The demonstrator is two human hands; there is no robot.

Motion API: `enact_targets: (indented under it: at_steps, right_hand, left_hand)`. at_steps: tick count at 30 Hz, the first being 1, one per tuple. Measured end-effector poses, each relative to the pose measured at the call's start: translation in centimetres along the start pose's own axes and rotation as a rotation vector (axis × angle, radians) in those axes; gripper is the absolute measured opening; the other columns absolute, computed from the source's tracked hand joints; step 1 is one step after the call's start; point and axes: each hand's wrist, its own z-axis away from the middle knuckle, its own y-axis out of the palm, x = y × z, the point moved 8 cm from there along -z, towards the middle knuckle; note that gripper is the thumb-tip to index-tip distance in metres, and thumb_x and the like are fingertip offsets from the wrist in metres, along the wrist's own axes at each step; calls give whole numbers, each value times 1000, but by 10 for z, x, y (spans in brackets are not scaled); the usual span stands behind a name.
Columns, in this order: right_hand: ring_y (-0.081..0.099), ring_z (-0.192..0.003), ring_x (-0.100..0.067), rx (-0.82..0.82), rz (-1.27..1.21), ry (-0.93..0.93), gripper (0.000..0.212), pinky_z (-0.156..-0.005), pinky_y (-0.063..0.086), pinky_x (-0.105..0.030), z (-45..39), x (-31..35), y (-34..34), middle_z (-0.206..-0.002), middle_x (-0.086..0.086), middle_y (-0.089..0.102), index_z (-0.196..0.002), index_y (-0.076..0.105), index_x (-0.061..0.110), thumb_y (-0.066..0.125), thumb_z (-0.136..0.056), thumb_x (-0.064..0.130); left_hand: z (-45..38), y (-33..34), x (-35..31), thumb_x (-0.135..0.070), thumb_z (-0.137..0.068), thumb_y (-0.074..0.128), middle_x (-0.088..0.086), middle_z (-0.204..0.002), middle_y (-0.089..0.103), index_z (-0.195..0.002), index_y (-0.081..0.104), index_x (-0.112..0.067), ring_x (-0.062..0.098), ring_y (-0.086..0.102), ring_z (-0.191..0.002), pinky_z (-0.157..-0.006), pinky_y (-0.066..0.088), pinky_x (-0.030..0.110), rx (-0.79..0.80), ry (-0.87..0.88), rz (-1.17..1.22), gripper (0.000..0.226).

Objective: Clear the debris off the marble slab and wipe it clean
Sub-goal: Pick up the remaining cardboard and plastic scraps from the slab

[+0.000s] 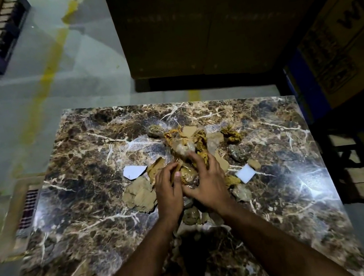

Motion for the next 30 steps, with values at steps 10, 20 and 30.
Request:
enact_targets:
  at_steps: [10, 20, 30]
  right_hand:
    - [52, -129, -30, -67, -108, 61, 65, -105, 51, -44, -6, -17, -5, -154, -3, 30, -133, 61, 29, 78, -73, 46]
    - [52, -129, -22, 29, -183, 24, 54, -98, 35, -18, -15, -26, -23, -148, -3, 47, -122, 73, 14, 84, -70, 26]
    - [59, -104, -13, -58, -528, 189, 48, -83, 43, -19, -16, -48, -40, -126, 8, 60, -119, 74, 8, 81, -72, 0]
  left_hand:
    - [-46, -19, -45, -24, -93, 52, 1, -129, 49, -124, 55, -21, 20, 42, -123, -100, 43, 45, 66, 176, -295, 32]
    - [-93, 66, -58, -23, -67, 89, 1, -163, 20, -148, 13, -59, 33, 29, -142, -105, 43, 57, 867, 486, -1016, 117]
    - [-106, 62, -64, 5, -70, 74, 1, -125, 44, -121, 56, -39, 24, 49, -114, -87, 53, 38, 672, 343, -666, 70]
